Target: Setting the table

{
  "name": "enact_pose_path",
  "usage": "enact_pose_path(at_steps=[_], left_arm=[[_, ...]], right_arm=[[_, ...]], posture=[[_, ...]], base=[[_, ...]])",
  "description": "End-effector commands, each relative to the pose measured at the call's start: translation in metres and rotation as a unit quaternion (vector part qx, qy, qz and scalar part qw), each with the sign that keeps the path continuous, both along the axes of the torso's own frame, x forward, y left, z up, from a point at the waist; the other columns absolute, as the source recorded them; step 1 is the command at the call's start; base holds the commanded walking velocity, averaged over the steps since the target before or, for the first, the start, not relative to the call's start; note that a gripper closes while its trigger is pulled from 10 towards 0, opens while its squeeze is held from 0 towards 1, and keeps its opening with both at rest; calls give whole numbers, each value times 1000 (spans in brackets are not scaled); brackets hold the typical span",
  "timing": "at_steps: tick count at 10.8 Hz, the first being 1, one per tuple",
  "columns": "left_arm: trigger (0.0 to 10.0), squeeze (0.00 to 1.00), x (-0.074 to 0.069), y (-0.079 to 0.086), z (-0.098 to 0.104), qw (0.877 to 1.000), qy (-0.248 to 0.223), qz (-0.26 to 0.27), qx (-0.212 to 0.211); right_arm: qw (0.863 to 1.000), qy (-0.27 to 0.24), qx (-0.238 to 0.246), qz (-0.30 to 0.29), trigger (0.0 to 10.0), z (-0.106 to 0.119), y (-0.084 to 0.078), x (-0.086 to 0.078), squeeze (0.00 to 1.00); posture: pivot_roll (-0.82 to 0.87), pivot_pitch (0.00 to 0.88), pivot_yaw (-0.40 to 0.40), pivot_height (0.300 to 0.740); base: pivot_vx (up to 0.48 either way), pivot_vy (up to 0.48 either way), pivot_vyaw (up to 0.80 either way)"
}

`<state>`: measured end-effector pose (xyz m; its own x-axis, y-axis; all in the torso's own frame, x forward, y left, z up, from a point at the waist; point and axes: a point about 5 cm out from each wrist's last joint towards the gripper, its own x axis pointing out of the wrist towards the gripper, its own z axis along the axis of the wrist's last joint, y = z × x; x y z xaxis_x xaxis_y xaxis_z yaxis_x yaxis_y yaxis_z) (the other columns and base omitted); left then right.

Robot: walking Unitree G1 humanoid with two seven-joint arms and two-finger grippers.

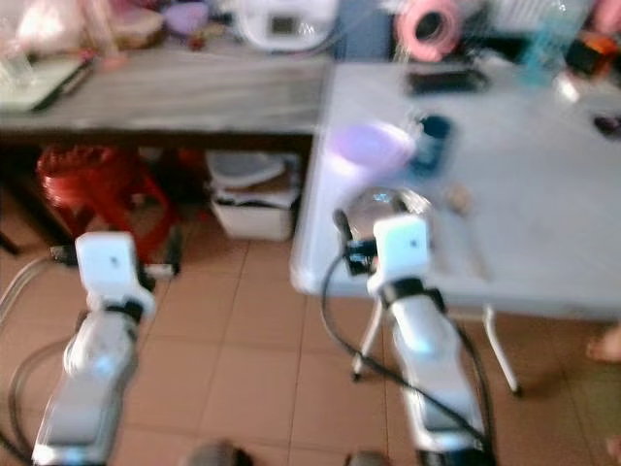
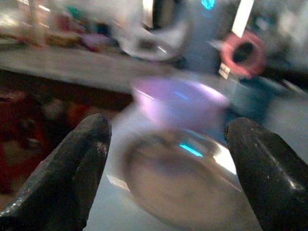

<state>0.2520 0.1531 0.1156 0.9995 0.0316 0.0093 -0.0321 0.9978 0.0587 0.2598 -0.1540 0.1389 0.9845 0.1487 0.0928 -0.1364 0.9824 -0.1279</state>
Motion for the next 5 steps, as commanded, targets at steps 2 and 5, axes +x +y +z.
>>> enact_pose_path(at_steps=[2, 5], left_arm=[[10000, 0, -1, 2, 9, 999, -26, -2, 27], [10000, 0, -1, 5, 10, 999, -26, 10, 28]], right_arm=[[999, 12, 28, -9, 10000, -1, 0, -1, 0], [1000, 7, 20, -8, 10000, 2, 0, 2, 0]], posture=[[28, 76, 67, 740], [32, 80, 67, 740]], base=[[0, 0, 0], [0, 0, 0]])
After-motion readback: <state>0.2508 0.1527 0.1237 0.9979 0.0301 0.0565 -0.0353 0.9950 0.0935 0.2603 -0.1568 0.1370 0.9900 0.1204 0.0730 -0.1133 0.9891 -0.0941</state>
